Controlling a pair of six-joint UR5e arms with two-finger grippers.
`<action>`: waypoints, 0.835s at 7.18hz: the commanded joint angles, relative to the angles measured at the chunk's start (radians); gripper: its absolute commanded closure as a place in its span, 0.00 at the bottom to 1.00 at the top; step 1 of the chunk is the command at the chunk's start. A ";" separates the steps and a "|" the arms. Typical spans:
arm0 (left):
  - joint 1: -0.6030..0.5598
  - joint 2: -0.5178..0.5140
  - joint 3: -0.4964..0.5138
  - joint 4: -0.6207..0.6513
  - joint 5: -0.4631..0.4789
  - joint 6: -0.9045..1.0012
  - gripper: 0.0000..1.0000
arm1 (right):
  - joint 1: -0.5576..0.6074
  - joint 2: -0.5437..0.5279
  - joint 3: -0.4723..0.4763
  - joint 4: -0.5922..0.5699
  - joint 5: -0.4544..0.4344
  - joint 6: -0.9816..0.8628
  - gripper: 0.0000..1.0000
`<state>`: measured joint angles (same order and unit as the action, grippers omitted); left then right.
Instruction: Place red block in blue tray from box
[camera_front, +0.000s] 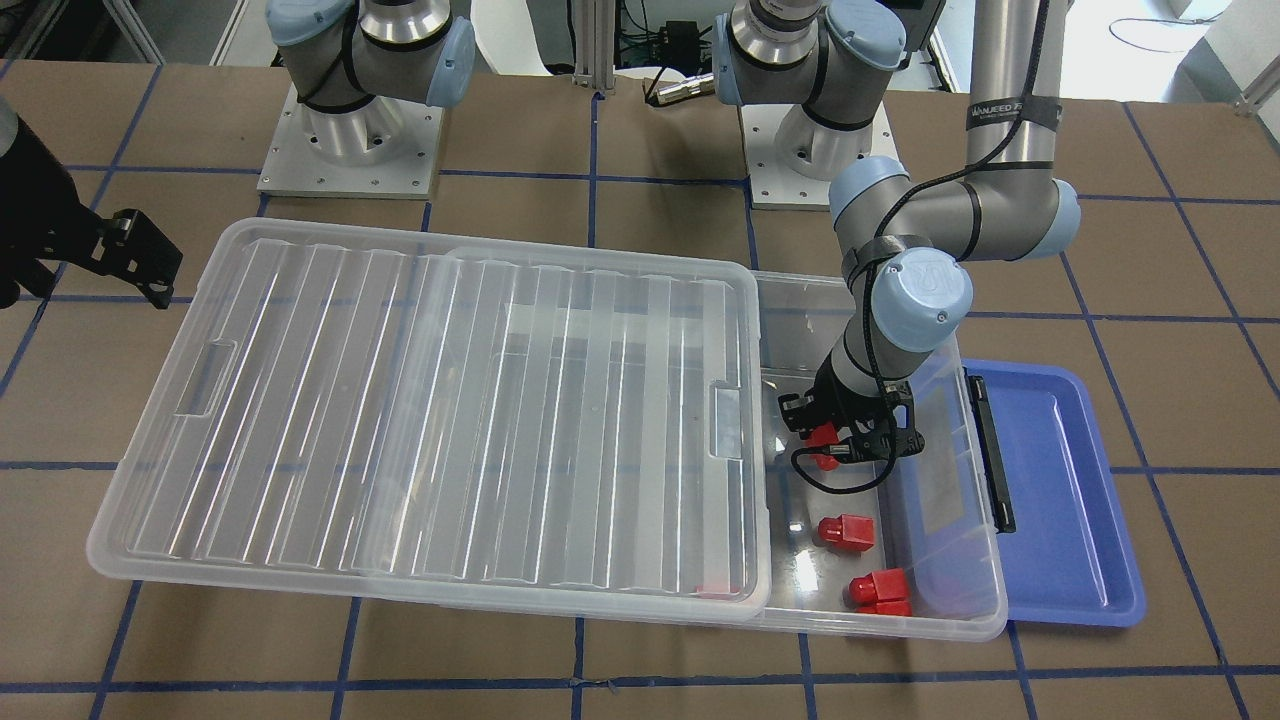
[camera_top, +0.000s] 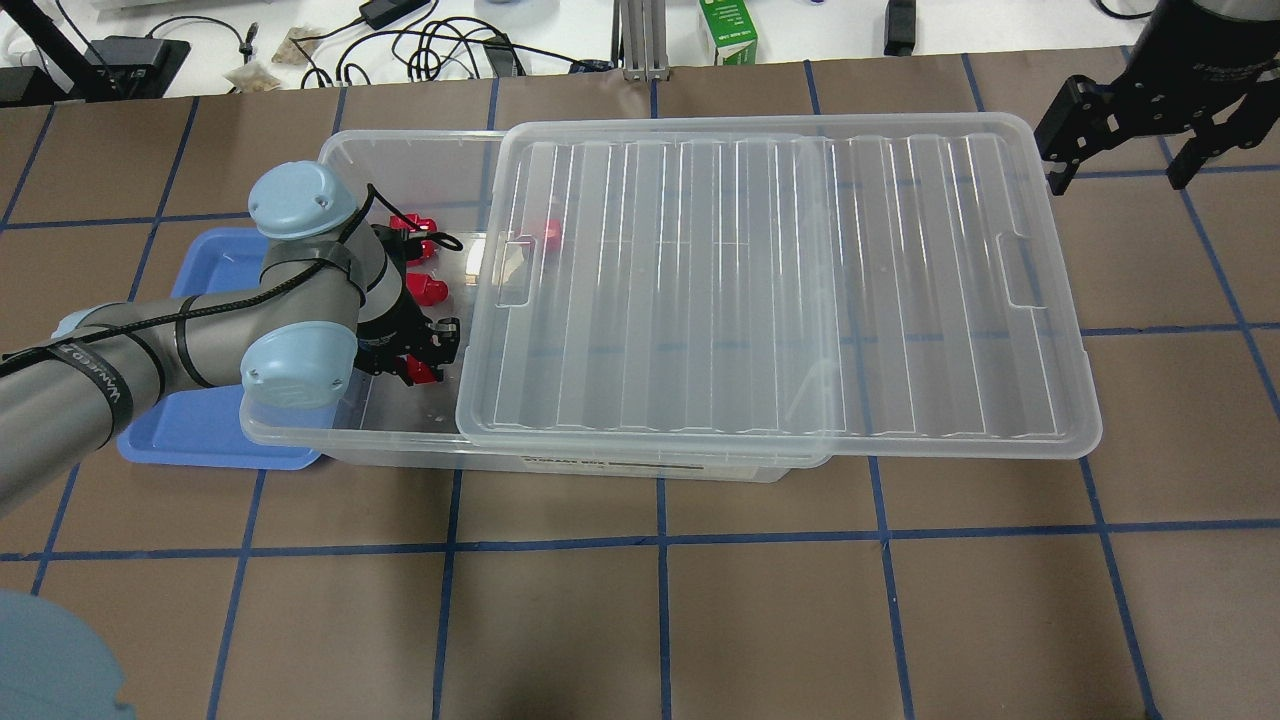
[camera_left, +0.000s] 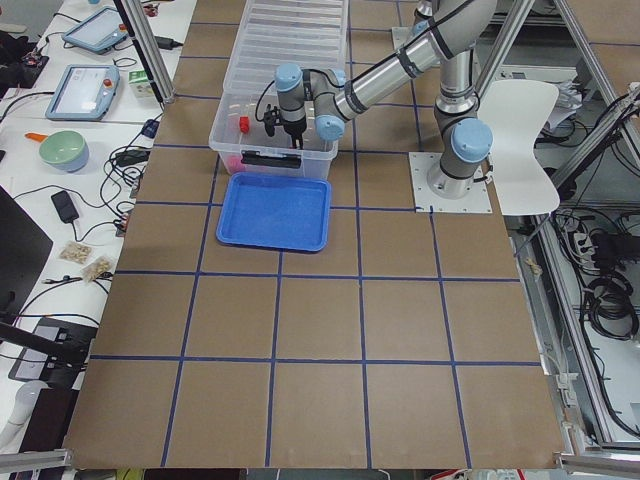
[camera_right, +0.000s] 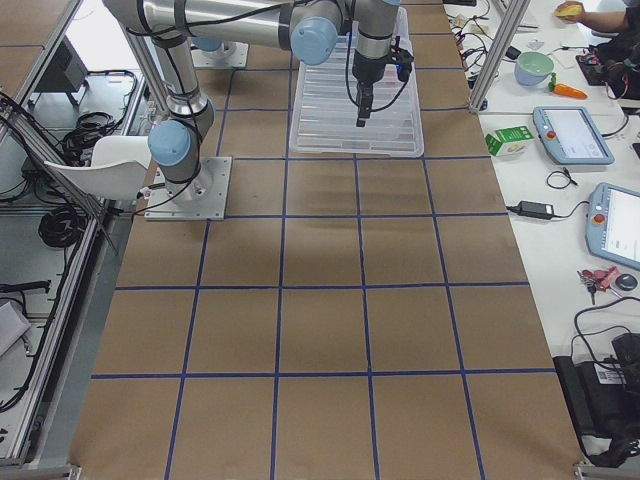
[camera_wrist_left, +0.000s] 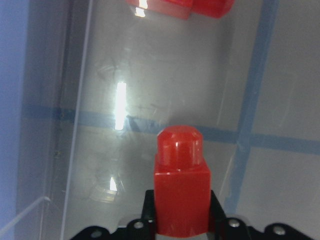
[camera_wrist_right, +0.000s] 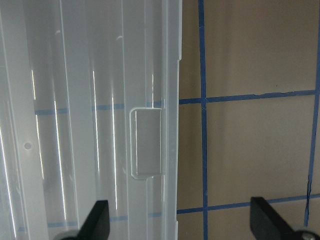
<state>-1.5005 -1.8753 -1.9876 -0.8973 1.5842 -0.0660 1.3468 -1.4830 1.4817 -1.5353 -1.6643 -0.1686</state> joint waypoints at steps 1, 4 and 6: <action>-0.004 0.074 0.006 -0.043 0.017 0.000 1.00 | 0.000 0.001 0.000 -0.003 0.000 -0.005 0.00; 0.002 0.223 0.149 -0.336 0.049 0.008 1.00 | 0.000 0.000 0.003 0.000 0.001 0.003 0.00; 0.015 0.232 0.400 -0.602 0.060 0.064 1.00 | -0.006 0.009 0.003 0.001 0.000 -0.006 0.00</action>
<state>-1.4938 -1.6496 -1.7331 -1.3459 1.6351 -0.0439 1.3453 -1.4786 1.4845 -1.5346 -1.6641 -0.1686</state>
